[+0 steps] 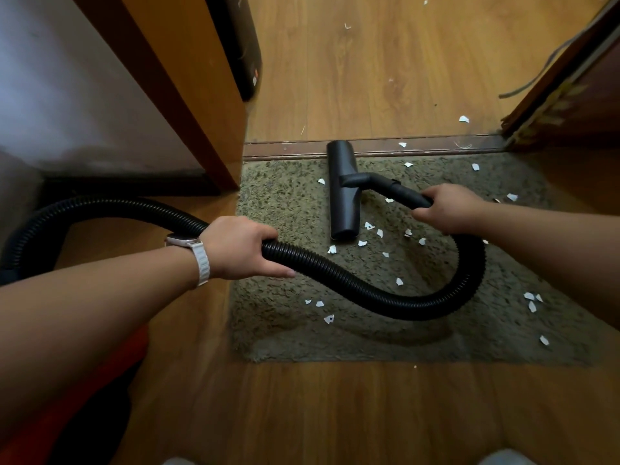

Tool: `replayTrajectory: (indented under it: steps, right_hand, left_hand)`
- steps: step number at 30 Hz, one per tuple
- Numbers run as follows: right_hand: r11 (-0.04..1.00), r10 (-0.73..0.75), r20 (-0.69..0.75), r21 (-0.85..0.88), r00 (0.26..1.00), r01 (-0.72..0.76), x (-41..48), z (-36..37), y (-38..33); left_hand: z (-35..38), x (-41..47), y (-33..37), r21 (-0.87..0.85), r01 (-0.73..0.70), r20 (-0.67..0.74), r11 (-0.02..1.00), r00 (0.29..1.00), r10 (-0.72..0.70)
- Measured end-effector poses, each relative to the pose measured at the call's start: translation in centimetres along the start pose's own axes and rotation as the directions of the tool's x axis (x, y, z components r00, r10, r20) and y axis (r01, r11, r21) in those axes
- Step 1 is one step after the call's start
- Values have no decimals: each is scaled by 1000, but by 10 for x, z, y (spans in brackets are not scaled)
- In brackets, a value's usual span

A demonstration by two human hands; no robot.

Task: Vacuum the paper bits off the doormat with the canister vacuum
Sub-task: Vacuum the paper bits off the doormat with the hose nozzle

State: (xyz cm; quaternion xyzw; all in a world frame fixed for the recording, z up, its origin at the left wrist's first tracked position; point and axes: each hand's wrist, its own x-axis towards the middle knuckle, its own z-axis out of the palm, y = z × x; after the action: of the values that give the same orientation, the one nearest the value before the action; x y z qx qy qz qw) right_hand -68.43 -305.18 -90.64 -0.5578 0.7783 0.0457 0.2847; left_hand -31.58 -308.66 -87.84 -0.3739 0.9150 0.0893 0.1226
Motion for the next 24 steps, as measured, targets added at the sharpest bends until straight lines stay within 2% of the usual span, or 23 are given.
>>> replayTrajectory:
  steps: [5, 8, 18, 24]
  right_hand:
    - [994, -98, 34, -52, 995, 100, -2, 6, -11]
    - [993, -106, 34, -57, 994, 108, -1, 2, -11]
    - [979, 157, -150, 152, 976, -134, 21, -23, 53]
    - [952, 248, -171, 223, 954, -208, 35, -29, 72]
  left_hand:
    - [0, 8, 6, 13, 2, -18, 1000, 1000, -2]
    - [-4, 15, 9, 16, 12, -45, 1000, 999, -11]
    - [-22, 60, 25, -97, 91, -76, 991, 992, -99]
    - [-23, 80, 37, -103, 121, -72, 987, 989, -128]
